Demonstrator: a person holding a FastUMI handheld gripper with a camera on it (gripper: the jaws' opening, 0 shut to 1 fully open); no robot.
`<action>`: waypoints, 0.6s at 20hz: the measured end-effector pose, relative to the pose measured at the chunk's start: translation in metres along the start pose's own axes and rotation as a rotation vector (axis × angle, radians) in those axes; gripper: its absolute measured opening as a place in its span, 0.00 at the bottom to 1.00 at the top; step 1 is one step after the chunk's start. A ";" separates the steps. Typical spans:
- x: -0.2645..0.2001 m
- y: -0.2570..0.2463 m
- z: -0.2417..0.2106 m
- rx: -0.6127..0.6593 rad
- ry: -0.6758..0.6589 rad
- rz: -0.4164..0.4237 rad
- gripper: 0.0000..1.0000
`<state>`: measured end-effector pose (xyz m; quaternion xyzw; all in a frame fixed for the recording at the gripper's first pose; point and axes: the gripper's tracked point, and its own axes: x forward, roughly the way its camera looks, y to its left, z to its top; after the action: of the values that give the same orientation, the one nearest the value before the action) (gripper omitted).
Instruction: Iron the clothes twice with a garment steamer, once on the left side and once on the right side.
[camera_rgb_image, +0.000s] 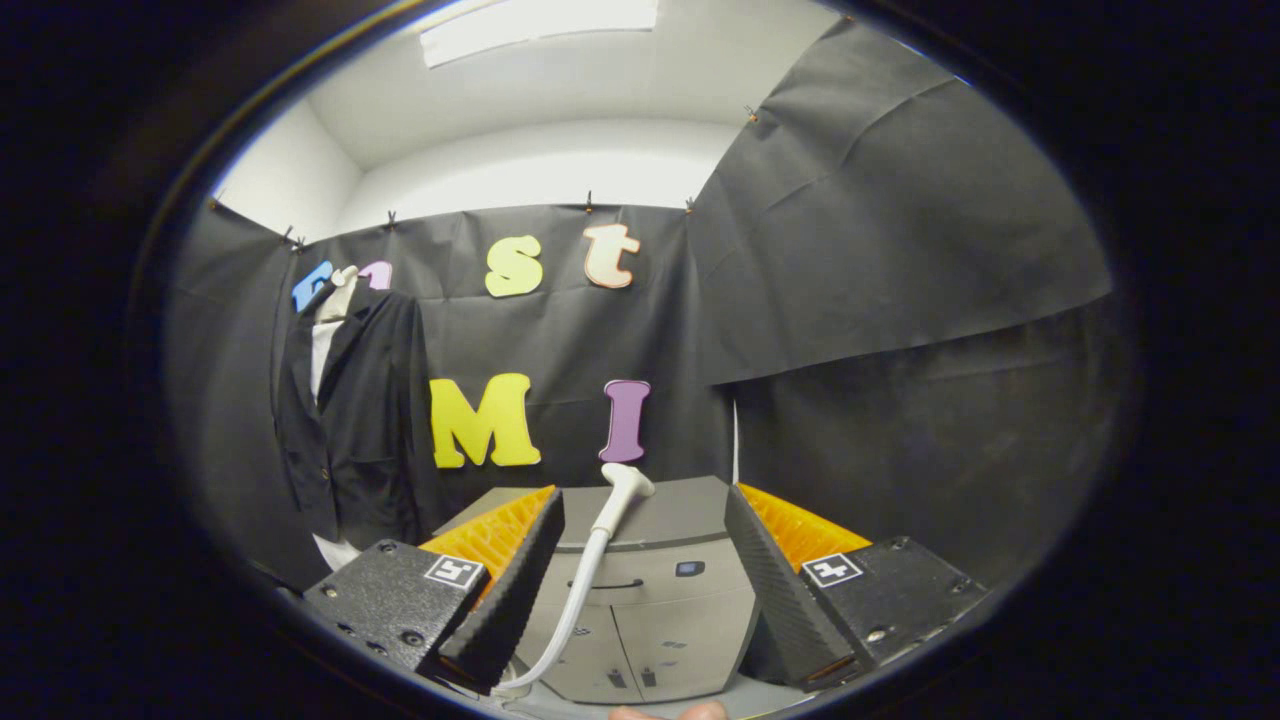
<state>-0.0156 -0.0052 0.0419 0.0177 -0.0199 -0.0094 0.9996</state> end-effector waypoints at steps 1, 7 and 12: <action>-0.001 0.002 0.001 0.006 -0.004 0.002 1.00; -0.003 0.011 0.003 0.013 -0.006 -0.017 1.00; -0.005 0.028 0.003 0.026 -0.007 -0.036 1.00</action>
<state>-0.0199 0.0225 0.0461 0.0308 -0.0233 -0.0269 0.9989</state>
